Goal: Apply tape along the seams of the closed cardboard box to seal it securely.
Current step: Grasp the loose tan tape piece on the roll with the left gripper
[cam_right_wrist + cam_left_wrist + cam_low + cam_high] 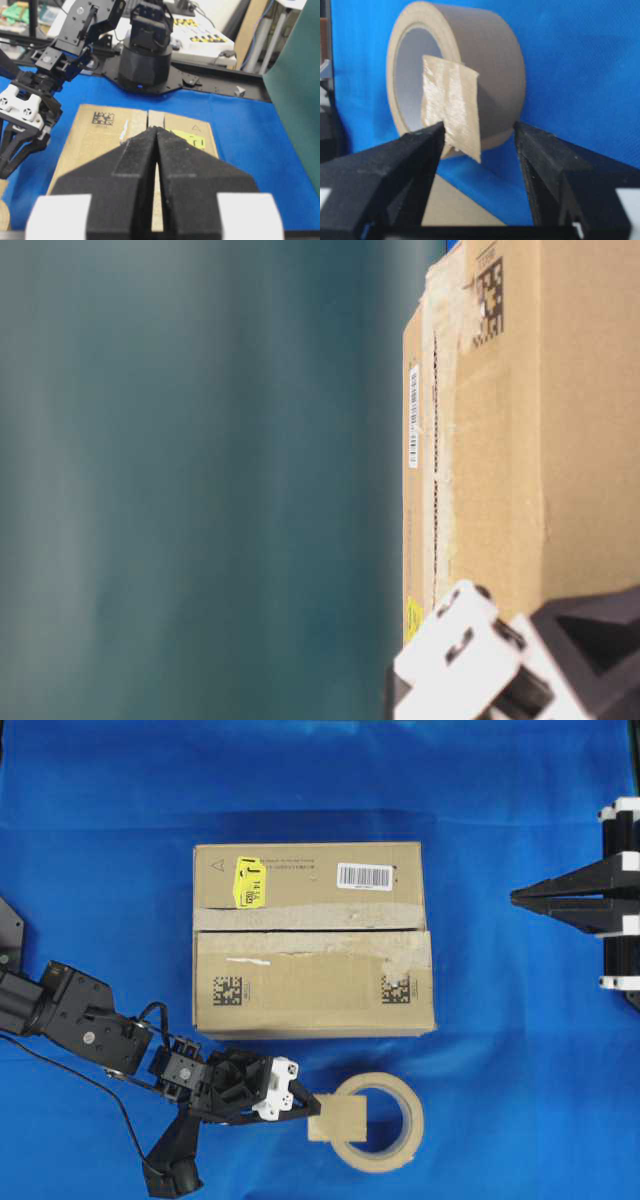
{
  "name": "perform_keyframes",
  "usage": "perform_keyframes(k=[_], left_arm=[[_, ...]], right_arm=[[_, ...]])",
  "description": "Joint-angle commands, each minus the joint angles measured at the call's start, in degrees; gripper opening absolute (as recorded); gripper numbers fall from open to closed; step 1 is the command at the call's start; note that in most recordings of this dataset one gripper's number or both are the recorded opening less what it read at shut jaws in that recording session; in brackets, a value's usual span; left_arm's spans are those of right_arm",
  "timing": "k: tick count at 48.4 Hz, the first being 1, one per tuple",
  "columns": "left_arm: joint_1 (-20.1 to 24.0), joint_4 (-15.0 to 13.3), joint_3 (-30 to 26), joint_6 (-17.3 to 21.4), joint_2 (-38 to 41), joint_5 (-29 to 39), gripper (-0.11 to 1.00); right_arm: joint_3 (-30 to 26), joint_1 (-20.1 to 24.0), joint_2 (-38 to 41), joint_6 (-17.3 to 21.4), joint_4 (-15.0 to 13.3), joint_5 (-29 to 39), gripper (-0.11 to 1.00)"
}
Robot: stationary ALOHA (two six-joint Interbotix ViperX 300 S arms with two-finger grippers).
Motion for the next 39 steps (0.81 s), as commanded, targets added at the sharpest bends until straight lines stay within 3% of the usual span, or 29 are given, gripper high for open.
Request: perform_keyframes(k=[1,11,22,39], left_arm=[[-0.35,-0.09,-1.23,0.09,-0.70,-1.14,0.53],[-0.35,-0.09,-1.14,0.26,-0.70,-1.23,0.45],[-0.35,-0.70,-1.23,0.26,-0.70,-1.14,0.02],[-0.44,-0.88,-0.79,-0.35,-1.85,-1.14,0.01]], right_arm=[[-1.14,0.09,0.44,0.00,-0.09,-0.09,0.00],[-1.14,0.09,0.35,0.00,-0.09,-0.09,0.00],[-1.14,0.09,0.44,0.00,-0.09,-0.09,0.00],[-1.05,0.09,1.23,0.09,-0.09,-0.09,0.00]])
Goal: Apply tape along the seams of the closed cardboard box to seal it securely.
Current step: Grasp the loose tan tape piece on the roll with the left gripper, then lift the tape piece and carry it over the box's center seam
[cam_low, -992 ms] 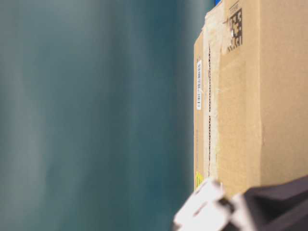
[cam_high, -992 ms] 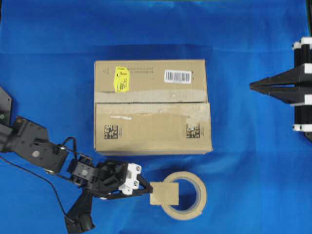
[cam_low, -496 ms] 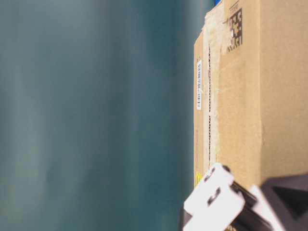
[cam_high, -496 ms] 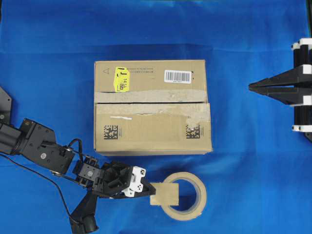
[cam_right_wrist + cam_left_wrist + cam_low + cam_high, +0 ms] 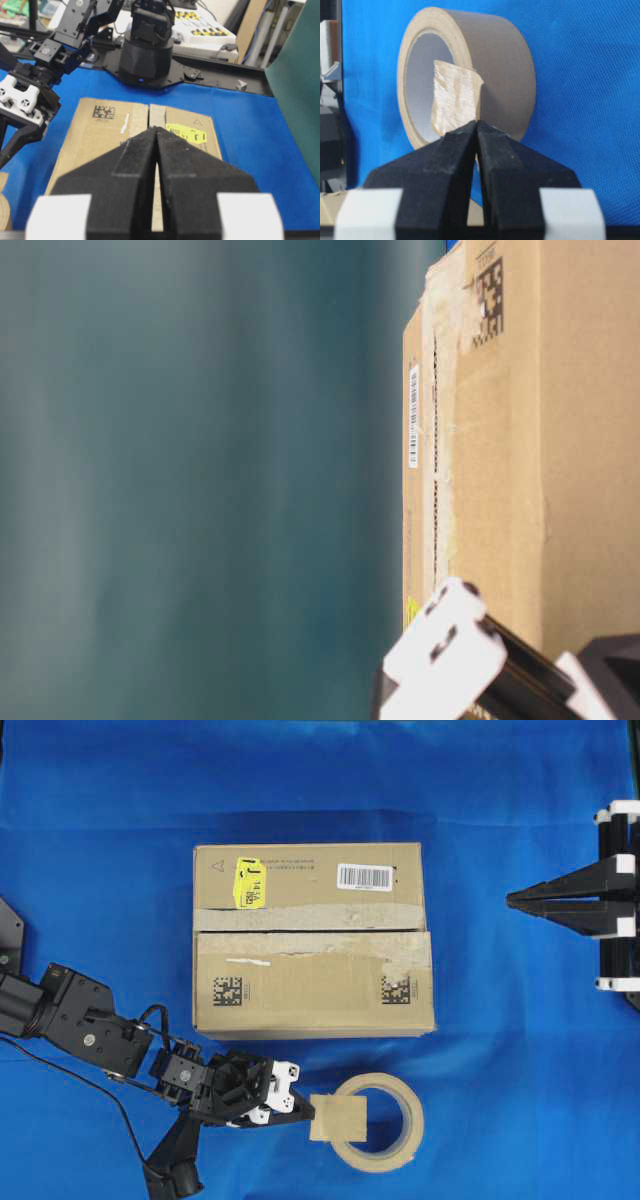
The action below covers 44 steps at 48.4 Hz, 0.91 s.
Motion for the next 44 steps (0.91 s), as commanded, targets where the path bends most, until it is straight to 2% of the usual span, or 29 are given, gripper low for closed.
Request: perform_keyframes(k=[1,11,24,33,44], left_arm=[[-0.09,-0.18,-0.53,-0.09,-2.02,-0.26,0.01],[0.26,-0.18,-1.85,0.35,-5.62,-0.35,0.01],[2.20,-0.18,-2.02,5.71,-12.13,0.70,0.01],[6.24,-0.18,-1.49,7.73,-16.61,3.60,0.01],[14.24,0.00,0.09,10.20,-21.36,5.01,0.01]], right_arm=[[-1.14,0.18,0.26,0.09,-0.09,-0.26,0.00],[-1.14,0.18,0.44,0.09,-0.09,-0.18,0.00],[-1.05,0.18,1.41,0.44,-0.09,0.79,0.00],[-0.97,0.26,2.37,1.05,0.09,0.35,0.00],[-1.23,0.70,3.69,1.05,0.09,-0.18,0.00]])
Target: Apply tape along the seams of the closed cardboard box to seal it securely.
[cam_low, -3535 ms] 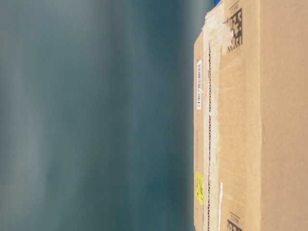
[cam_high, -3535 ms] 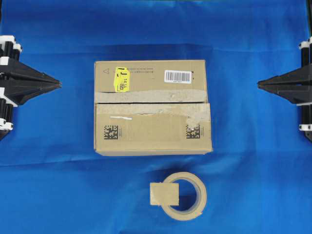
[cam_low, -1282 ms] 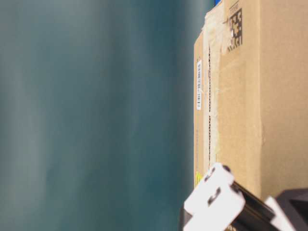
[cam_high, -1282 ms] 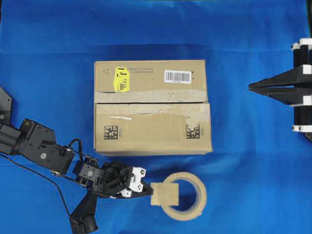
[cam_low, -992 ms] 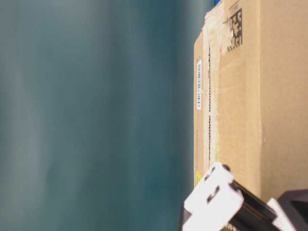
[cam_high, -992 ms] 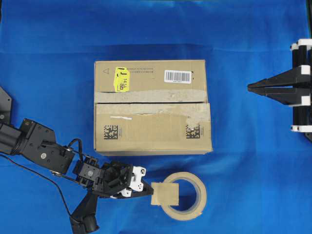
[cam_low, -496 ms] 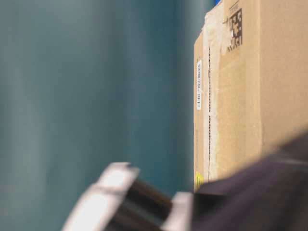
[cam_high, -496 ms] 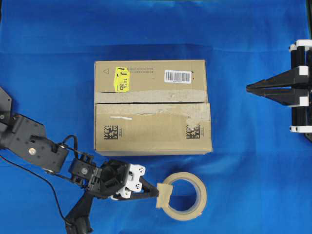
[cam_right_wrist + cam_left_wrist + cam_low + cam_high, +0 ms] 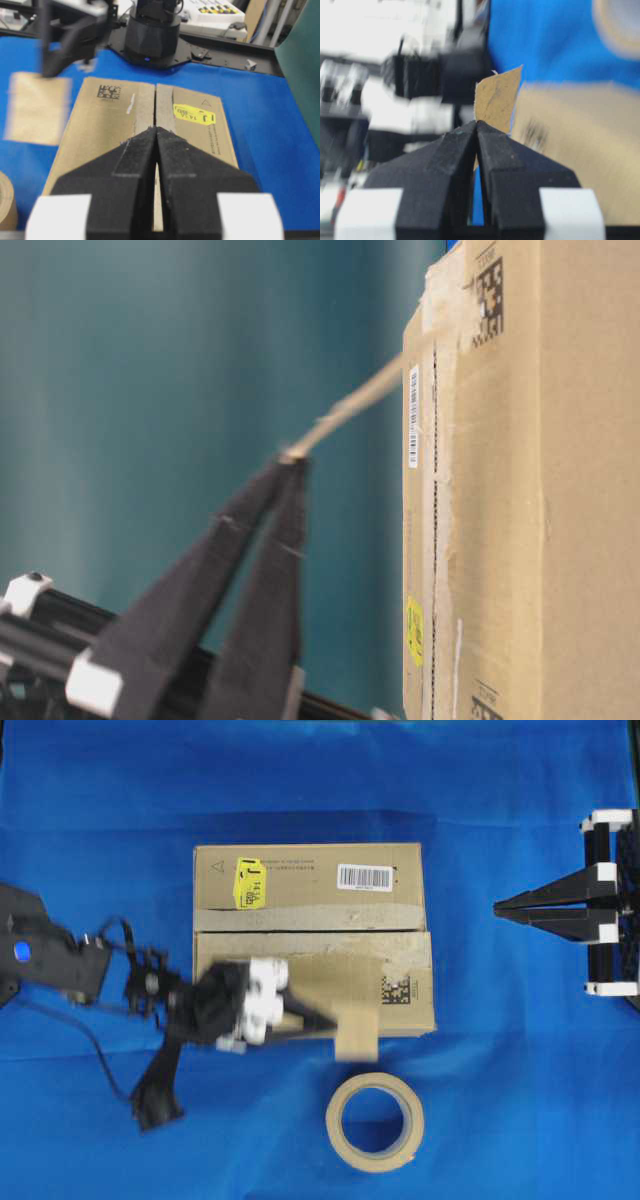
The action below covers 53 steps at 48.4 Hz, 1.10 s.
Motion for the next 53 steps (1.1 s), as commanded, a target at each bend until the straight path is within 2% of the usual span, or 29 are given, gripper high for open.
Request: perform_keyframes(k=[1,11,19,53], left_arm=[[2.90,0.09,-0.09,0.62,-2.72,0.00,0.01],[8.88,0.09,0.00,1.32,-3.08,1.23,0.01],[10.90,0.09,-0.35,0.88,-2.90,4.66,0.01],[11.51,0.09,2.29,-0.35,-3.87,16.26,0.01]], right_arm=[[-1.14,0.18,0.70,0.09,0.09,-0.44,0.00],[-1.23,0.18,1.49,0.00,0.09,-0.70,0.00],[-1.23,0.18,1.49,0.00,0.09,-0.35,0.00],[-1.23,0.26,2.46,-0.53,0.09,0.09,0.00]])
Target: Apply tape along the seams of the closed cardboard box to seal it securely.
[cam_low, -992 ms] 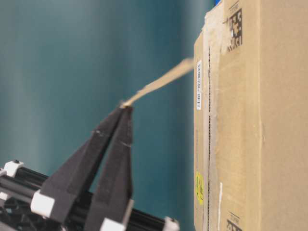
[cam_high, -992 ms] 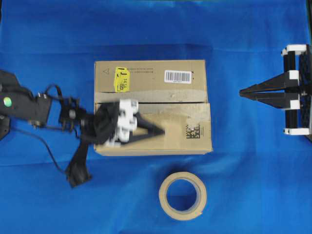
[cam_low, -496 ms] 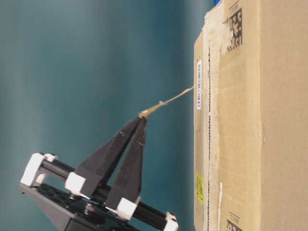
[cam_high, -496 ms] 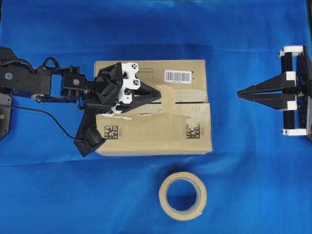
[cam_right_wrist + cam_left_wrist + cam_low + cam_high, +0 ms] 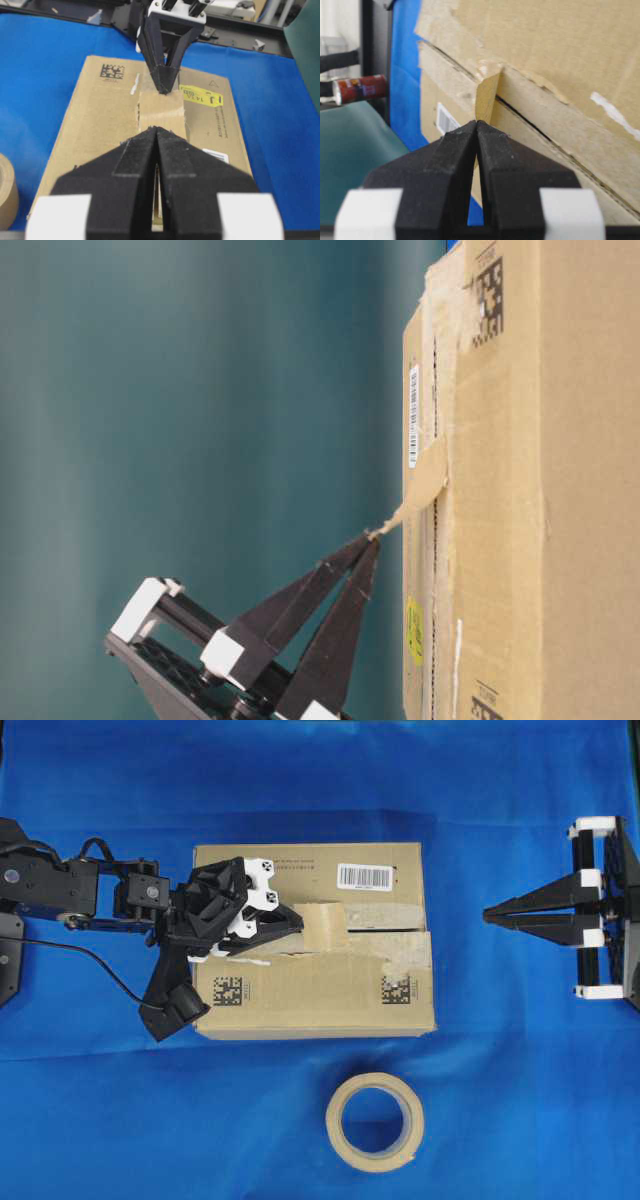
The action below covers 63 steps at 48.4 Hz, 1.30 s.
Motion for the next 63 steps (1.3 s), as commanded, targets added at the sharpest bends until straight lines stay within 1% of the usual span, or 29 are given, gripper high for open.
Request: perform_keyframes(k=[1,4,14,20,30,38,40,43,49,51,53,59,63], left_arm=[[0.09,0.00,-0.53,0.26,-1.14,0.44,0.01],[0.09,0.09,-0.53,0.97,-1.05,1.32,0.01],[0.09,0.18,-0.97,1.05,-0.70,3.69,0.01],[0.09,0.26,-0.97,1.14,-0.62,4.13,0.01],[0.09,0.35,-1.14,1.14,-0.62,4.13,0.01],[0.18,0.35,-1.05,1.14,-0.62,4.13,0.01],[0.18,0.35,-1.05,1.14,-0.62,4.31,0.01],[0.18,0.26,-1.14,1.14,-0.62,4.57,0.01],[0.18,0.35,-1.14,1.14,-0.62,4.83,0.01],[0.18,0.35,-1.14,1.14,-0.62,4.83,0.01],[0.26,0.35,-1.23,1.14,-0.62,4.83,0.01],[0.18,0.35,-1.14,1.14,-0.62,4.92,0.01],[0.18,0.26,-1.14,1.14,-0.62,5.01,0.01]], right_arm=[[-1.23,0.09,0.18,-0.09,0.00,-0.62,0.00],[-1.23,0.09,0.26,-0.09,0.00,-0.62,0.00],[-1.41,0.09,1.49,0.35,0.09,-1.93,0.00],[-1.67,-0.09,3.60,0.53,0.26,-3.16,0.00],[-3.08,-1.32,8.79,0.62,3.16,-6.77,0.00],[-6.15,-2.20,14.33,0.70,4.48,-8.53,0.01],[-7.21,-2.20,16.08,0.70,4.92,-8.96,0.05],[-9.40,-2.11,19.69,0.70,5.63,-10.02,0.18],[-14.15,-2.20,26.81,0.70,6.06,-11.60,0.57],[-16.00,-2.20,29.00,0.62,6.06,-11.78,0.65],[-18.11,-2.20,31.46,0.70,5.98,-11.51,0.66],[-22.06,-2.20,36.12,0.62,5.98,-10.55,0.56],[-23.38,-2.20,38.58,0.53,6.06,-10.63,0.53]])
